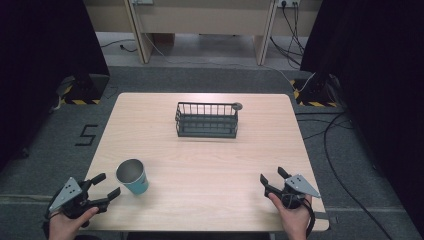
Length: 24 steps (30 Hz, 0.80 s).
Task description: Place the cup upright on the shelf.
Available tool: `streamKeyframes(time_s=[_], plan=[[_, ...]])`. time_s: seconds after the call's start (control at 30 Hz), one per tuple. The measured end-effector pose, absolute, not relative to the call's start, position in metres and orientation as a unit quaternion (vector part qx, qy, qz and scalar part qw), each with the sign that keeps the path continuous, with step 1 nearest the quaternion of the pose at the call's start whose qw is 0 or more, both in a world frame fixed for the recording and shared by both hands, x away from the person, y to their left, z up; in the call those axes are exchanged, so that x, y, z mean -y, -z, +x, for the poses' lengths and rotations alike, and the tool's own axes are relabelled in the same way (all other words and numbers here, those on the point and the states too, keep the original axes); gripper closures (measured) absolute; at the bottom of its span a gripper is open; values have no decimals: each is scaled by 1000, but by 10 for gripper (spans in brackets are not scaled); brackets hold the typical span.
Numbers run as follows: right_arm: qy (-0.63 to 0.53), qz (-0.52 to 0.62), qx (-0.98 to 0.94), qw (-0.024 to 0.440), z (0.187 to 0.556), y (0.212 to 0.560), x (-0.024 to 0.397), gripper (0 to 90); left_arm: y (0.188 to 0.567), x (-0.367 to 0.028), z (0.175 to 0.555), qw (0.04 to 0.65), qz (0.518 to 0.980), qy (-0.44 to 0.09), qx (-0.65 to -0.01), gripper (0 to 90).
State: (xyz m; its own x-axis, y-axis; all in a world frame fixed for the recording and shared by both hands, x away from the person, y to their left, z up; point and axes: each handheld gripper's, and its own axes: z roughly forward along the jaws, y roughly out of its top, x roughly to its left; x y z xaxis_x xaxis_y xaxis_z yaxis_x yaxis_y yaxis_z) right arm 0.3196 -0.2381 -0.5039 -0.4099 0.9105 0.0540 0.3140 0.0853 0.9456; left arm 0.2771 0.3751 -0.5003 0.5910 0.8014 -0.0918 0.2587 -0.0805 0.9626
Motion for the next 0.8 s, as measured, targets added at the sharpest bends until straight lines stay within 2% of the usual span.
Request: streamKeyframes(time_s=[0.17,0.8], plan=[[-505,461,-669,291,319,504,240,272,500,-369,279,563,698,-228,-378,145],[-512,465,-669,273,326,508,239,272,499,-345,289,570,696,-221,-376,142]])
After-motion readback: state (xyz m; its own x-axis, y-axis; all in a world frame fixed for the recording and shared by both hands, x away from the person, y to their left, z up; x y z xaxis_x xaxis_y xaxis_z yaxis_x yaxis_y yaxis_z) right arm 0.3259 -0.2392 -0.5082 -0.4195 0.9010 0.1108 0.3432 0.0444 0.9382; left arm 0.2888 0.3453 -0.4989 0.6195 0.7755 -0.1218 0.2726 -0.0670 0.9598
